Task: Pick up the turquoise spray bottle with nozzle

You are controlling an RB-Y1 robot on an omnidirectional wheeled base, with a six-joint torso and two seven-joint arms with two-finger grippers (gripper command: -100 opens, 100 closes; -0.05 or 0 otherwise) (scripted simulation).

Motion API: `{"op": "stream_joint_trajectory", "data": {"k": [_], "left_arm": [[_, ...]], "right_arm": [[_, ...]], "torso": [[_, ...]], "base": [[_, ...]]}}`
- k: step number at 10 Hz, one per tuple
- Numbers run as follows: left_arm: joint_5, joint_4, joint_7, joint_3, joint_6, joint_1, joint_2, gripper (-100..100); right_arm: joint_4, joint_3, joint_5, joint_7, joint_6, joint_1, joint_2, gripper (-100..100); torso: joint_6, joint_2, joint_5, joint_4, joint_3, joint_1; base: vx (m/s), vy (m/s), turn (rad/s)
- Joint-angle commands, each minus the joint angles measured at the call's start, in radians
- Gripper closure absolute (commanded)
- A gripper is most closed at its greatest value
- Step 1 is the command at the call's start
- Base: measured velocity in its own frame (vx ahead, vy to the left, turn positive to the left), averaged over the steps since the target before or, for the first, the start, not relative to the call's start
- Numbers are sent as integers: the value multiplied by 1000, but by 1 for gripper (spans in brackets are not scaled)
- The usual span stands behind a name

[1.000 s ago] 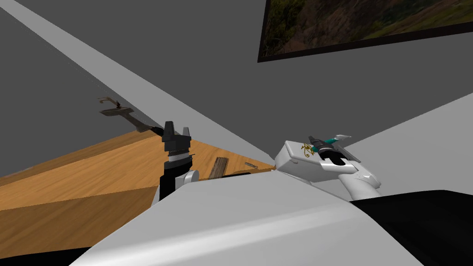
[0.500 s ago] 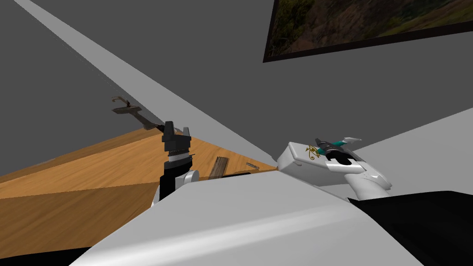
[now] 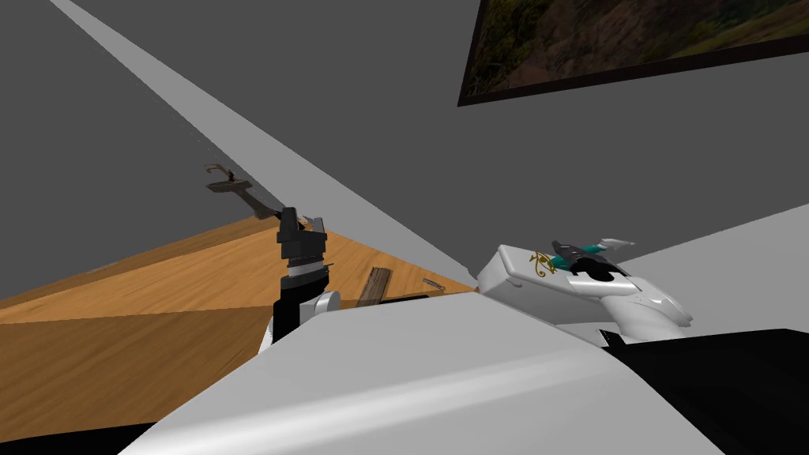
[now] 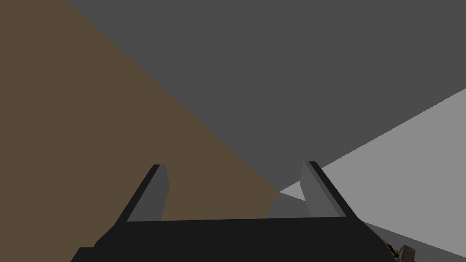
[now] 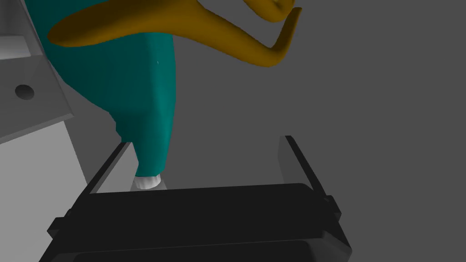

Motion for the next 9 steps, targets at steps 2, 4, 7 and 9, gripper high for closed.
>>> {"op": "stream_joint_trajectory", "data": {"k": [2, 4, 7, 9], "left_arm": [[0, 0, 0, 0, 0, 0, 0, 0], [0, 0, 0, 0, 0, 0, 0, 0], [0, 0, 0, 0, 0, 0, 0, 0], [0, 0, 0, 0, 0, 0, 0, 0]], "right_arm": [[54, -5, 9, 29, 39, -17, -21, -100], [115, -2, 16, 57, 75, -37, -55, -100], [199, 4, 25, 89, 118, -61, -92, -100], [238, 8, 31, 107, 142, -73, -111, -100]], "torso": [[0, 0, 0, 0, 0, 0], [0, -1, 0, 0, 0, -1], [0, -1, 0, 0, 0, -1], [0, -1, 0, 0, 0, -1]], "base": [[-4, 14, 54], [14, -8, 48], [5, 1, 67], [7, -1, 56]]}}
